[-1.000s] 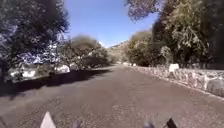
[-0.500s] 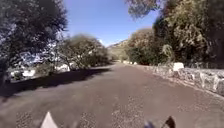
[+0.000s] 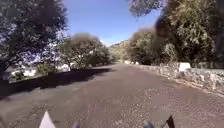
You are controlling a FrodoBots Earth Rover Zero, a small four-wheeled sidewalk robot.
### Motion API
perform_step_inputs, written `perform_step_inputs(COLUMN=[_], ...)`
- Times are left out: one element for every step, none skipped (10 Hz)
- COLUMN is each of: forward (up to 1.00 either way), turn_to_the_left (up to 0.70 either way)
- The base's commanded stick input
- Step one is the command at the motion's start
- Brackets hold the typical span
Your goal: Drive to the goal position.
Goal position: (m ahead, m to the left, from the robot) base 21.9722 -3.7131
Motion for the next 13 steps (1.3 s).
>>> perform_step_inputs(forward=[0.5,0.5,0.5,0.5,0.5,0.5,0.5,0.5,0.5,0.5,0.5,0.5,0.5], turn_to_the_left=[0.0,0.0,0.0,0.0,0.0,0.0,0.0,0.0,0.0,0.0,0.0,0.0,0.0])
